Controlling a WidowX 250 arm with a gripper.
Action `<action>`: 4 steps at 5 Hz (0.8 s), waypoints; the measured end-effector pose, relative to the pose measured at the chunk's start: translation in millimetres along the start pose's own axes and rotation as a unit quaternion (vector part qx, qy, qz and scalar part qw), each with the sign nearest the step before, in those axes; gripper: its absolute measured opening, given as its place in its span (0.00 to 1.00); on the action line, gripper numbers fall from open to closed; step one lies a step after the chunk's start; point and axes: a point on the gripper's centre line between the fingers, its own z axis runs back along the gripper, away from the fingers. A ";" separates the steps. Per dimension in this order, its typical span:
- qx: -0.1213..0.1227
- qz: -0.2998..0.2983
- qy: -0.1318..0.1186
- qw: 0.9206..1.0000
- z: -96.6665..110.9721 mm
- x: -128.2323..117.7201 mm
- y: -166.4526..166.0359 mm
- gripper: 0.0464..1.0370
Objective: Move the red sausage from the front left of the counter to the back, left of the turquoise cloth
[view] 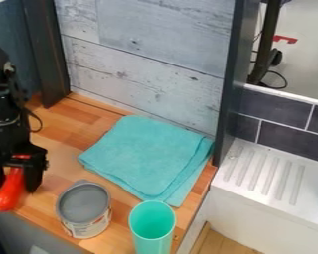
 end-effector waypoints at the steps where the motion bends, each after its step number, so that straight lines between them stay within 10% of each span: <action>1: 0.000 0.004 0.005 1.000 0.8 3.3 0.9 0.67; 2: -0.006 0.003 0.014 1.000 1.6 2.2 -1.7 0.52; 4: -0.001 -0.019 -0.029 0.999 43.5 27.5 -0.8 0.52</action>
